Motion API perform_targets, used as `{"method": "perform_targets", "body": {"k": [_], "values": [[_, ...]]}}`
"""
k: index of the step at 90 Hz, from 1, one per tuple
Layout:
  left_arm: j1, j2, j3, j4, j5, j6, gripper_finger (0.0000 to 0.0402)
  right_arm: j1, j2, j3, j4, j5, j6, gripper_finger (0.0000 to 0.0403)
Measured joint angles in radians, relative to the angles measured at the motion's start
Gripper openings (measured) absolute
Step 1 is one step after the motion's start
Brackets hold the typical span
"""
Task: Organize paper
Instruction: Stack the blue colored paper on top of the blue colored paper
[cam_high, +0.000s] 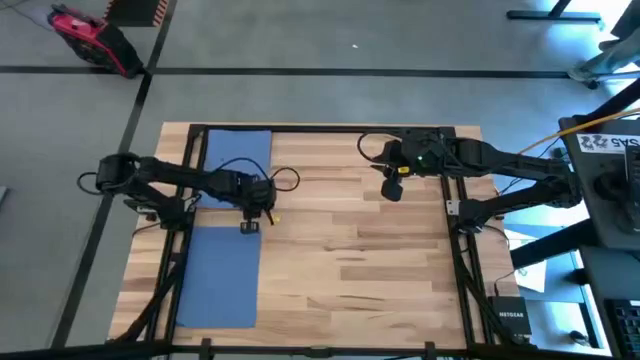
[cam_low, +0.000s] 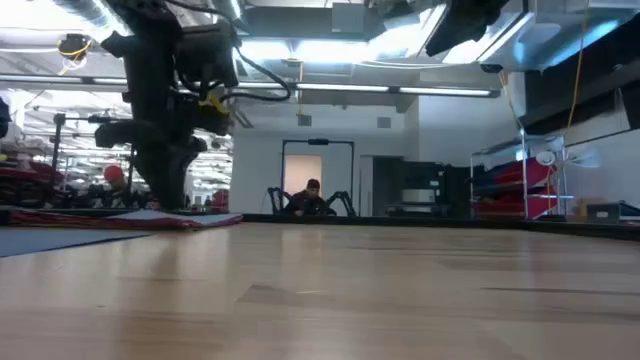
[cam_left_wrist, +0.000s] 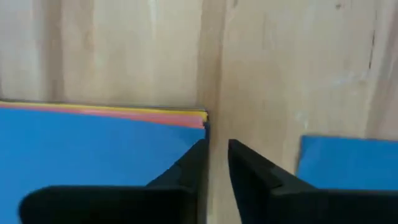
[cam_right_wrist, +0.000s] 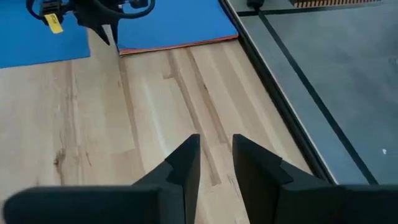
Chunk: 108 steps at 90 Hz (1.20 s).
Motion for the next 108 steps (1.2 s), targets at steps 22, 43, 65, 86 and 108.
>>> {"method": "perform_targets", "body": {"k": [22,43,65,86,108], "values": [[0.013,0.000,-0.046,0.015,-0.019,-0.050,0.0124,0.000,0.000,0.000,-0.001,0.000,0.000,0.0083],[0.037,0.000,-0.081,0.056,-0.023,-0.043,0.0129,0.000,0.000,0.000,-0.002,0.011,-0.001,0.0083],[0.038,-0.002,-0.105,0.057,-0.022,-0.054,0.0100,0.000,0.000,0.000,-0.007,0.011,0.000,0.0083],[-0.005,0.002,-0.024,0.015,-0.027,-0.076,0.0014,0.000,0.000,0.000,-0.008,0.012,0.000,0.0083],[-0.031,0.002,0.052,-0.064,-0.006,-0.122,0.0000,0.000,0.000,0.000,-0.007,0.013,-0.003,0.0083]]}}
